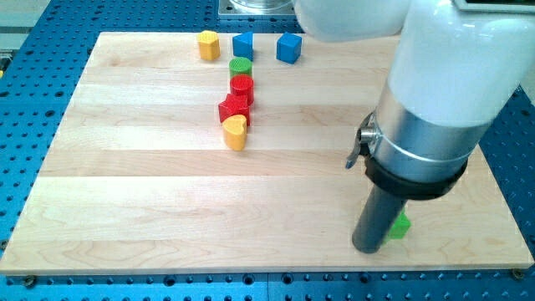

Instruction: Place the green star bottom right of the board

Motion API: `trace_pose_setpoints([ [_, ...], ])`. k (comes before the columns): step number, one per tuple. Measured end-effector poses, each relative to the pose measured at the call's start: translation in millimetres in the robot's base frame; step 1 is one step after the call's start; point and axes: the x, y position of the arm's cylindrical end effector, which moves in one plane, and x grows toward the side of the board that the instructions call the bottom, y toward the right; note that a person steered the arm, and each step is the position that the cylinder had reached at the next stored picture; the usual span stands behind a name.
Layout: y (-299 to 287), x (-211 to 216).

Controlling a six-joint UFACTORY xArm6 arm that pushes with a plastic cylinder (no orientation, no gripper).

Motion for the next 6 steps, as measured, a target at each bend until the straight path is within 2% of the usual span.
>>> trace_pose_setpoints([
  [1, -33.4, -40.5],
  [2, 22.5, -45.8],
  [3, 38.1, -51.1],
  [4, -31.7, -63.3],
  [6, 12.7, -11.8],
])
